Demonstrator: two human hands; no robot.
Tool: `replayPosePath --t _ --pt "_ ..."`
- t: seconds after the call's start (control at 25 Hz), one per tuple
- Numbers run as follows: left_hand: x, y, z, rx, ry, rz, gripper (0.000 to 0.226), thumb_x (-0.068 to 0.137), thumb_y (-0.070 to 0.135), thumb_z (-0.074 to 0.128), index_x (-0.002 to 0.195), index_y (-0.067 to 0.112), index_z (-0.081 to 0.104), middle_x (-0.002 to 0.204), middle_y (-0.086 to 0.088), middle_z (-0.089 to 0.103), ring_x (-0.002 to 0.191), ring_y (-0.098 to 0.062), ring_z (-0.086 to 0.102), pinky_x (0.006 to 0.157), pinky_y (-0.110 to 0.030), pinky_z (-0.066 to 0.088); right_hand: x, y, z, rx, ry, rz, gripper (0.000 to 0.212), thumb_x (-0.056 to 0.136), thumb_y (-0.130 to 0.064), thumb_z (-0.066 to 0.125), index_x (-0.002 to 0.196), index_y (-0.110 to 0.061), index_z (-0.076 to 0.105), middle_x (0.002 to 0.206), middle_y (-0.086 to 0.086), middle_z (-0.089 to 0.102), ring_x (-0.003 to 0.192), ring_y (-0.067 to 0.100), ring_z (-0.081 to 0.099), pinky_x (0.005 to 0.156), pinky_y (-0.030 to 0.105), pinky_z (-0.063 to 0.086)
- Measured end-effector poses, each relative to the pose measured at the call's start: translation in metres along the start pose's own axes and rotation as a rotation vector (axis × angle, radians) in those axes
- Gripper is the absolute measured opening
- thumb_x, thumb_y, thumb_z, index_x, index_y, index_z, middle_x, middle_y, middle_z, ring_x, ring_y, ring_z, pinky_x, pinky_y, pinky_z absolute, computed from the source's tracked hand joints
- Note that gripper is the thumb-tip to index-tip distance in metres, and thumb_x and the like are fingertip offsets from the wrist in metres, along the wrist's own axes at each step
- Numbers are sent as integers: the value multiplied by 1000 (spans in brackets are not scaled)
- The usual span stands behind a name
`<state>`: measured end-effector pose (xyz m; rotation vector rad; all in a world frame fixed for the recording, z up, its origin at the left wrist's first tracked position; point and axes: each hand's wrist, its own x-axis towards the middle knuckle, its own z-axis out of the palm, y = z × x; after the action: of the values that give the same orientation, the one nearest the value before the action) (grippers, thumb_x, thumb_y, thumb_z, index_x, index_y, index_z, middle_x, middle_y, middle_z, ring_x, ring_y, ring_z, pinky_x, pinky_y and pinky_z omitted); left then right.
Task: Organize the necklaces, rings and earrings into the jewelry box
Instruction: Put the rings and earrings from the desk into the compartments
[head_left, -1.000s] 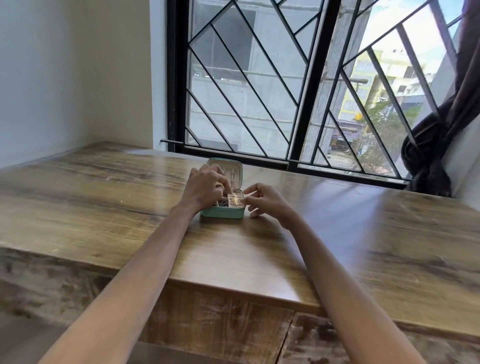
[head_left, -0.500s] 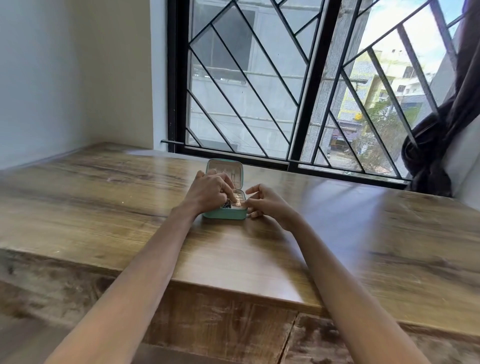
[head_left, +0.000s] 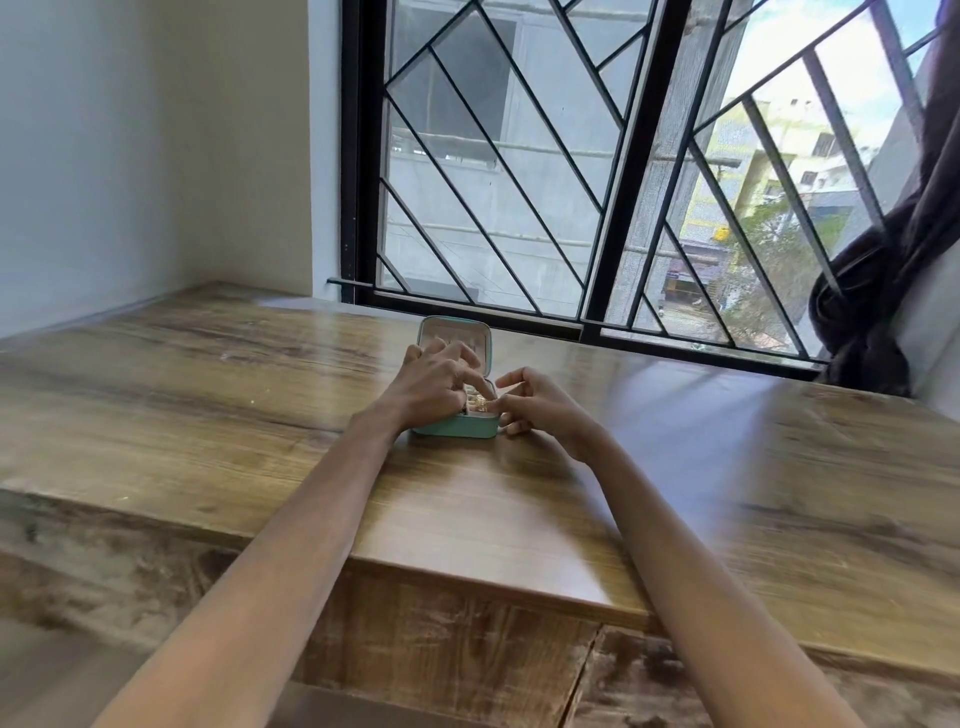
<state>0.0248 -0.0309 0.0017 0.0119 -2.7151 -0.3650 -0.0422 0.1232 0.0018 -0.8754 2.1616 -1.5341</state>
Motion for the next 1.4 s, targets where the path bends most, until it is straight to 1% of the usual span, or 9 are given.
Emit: replayPosePath --t 0.44,0.6,0.72,0.92,1.04,1.16,1.28,1.32,1.4 --pt "-1 -4 -1 22 74 -6 40 77 7 52 97 36 71 133 7 44 123 -14 36 93 -33 19 2 1 1 -40 0 1 27 88 -1 56 113 -4 45 80 8 56 62 13 54 50 18 51" --pt "5 -11 0 -35 305 -126 34 80 8 54 104 27 69 122 0 51 114 -17 43 89 -33 23 4 0 3 -117 2 4 34 87 -9 63 116 -3 45 80 3 55 63 10 53 49 17 46" --pt "7 -20 0 -163 440 -271 35 80 1 52 104 19 68 112 -7 56 111 -22 48 93 -34 30 8 3 3 -189 -3 16 40 86 -14 66 119 -3 45 86 4 55 67 10 54 55 22 45" --pt "9 -31 3 -640 501 -530 42 79 -7 41 114 7 58 116 -14 58 109 -25 53 92 -33 45 12 5 6 -209 20 25 43 86 -15 66 121 -3 45 88 5 56 67 10 53 54 21 43" --pt "9 -36 6 -877 425 -681 43 81 -3 41 123 5 50 121 -15 56 97 -24 56 79 -34 50 11 5 5 -208 26 32 44 85 -15 66 122 -5 43 89 4 56 68 10 54 54 20 44" --pt "12 -39 7 -931 341 -698 40 87 2 44 126 0 48 121 -15 56 110 -29 56 88 -35 50 11 7 2 -160 45 21 45 88 -21 65 124 -6 42 95 6 56 70 10 55 51 18 45" --pt "9 -41 0 -1049 247 -673 13 91 3 46 98 6 56 94 -14 60 73 -22 57 52 -26 45 18 10 -1 -8 135 30 42 95 -23 54 128 1 44 107 12 54 70 11 54 47 16 46" --pt "7 -43 -3 -1089 186 -660 9 91 3 49 97 8 53 92 -14 59 67 -20 55 48 -23 44 22 11 -1 34 154 39 41 96 -21 51 130 2 45 108 12 54 71 11 54 48 16 47" --pt "5 -52 -7 -1132 61 -616 36 89 1 56 122 7 42 104 -17 59 75 -18 57 57 -23 49 28 10 1 67 152 50 38 97 -18 49 130 1 48 107 12 56 71 10 54 51 17 47"
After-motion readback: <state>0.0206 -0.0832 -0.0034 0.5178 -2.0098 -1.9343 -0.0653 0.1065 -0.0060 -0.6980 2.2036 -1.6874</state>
